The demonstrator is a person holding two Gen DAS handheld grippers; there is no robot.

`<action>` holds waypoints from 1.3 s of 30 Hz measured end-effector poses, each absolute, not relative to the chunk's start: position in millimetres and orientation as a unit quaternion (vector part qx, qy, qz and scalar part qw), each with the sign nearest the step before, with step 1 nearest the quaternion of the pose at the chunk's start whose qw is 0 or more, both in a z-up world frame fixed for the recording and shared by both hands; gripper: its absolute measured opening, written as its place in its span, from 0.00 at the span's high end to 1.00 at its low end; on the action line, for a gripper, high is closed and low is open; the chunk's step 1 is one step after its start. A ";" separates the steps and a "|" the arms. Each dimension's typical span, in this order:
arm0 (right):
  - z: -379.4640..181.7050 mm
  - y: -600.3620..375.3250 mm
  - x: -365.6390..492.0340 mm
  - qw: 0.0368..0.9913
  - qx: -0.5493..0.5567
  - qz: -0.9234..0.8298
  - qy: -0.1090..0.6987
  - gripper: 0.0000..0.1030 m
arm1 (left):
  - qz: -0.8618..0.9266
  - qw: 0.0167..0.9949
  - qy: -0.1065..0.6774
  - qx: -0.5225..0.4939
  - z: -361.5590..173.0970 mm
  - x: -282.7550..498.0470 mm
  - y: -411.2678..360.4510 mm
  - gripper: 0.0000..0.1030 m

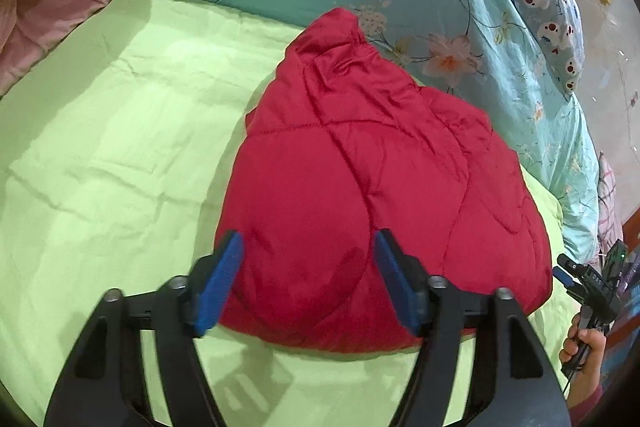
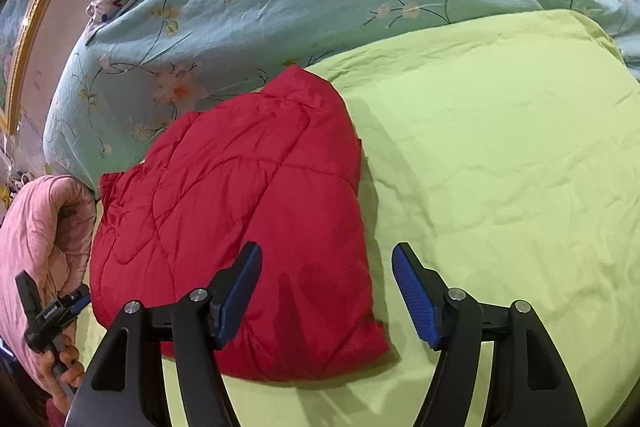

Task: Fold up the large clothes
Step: 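Move both tools to the folded jacket's edge and grasp it, then lift the folded jacket with both tools and fold it over once more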

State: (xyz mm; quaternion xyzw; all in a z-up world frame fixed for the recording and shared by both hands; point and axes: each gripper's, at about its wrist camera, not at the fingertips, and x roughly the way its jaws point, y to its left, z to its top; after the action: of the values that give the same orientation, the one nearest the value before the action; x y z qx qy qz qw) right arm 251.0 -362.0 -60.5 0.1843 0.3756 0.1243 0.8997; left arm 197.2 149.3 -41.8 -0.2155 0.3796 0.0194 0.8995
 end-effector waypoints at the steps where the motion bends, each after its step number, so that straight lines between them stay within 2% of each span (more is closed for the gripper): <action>1: -62.3 -363.6 250.4 0.899 0.186 0.124 0.378 0.30 | 0.018 0.899 0.382 -0.215 -42.9 196.8 149.4 0.32; 5: -71.0 -368.5 252.4 0.890 0.191 0.126 0.395 0.30 | 0.017 0.897 0.389 -0.211 -45.6 198.0 152.3 0.32; 9: -78.9 -372.8 254.8 0.880 0.207 0.136 0.405 0.27 | 0.017 0.892 0.398 -0.215 -50.9 200.0 158.5 0.20; 11: -80.7 -372.5 255.0 0.879 0.210 0.138 0.406 0.23 | 0.017 0.887 0.407 -0.219 -55.7 202.7 162.1 0.20; 22: -97.5 -371.0 284.9 0.839 0.253 0.193 0.442 0.18 | -0.032 0.868 0.412 -0.275 -71.3 224.6 183.8 0.16; 29: -104.3 -364.0 308.3 0.820 0.267 0.214 0.460 0.15 | -0.070 0.836 0.416 -0.351 -85.8 243.9 198.6 0.15; 34: -105.4 -361.2 319.1 0.812 0.281 0.226 0.459 0.14 | -0.072 0.822 0.425 -0.371 -96.9 253.6 201.5 0.00; 39: -109.7 -365.2 328.8 0.807 0.296 0.219 0.463 0.09 | -0.097 0.799 0.441 -0.398 -108.0 259.7 203.9 0.00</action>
State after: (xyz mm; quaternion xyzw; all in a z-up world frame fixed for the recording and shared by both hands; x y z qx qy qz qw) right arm 328.8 -365.2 -109.7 0.2958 0.4626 0.2185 0.8067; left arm 259.7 203.9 -108.0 -0.3981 0.4407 -0.0975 0.7986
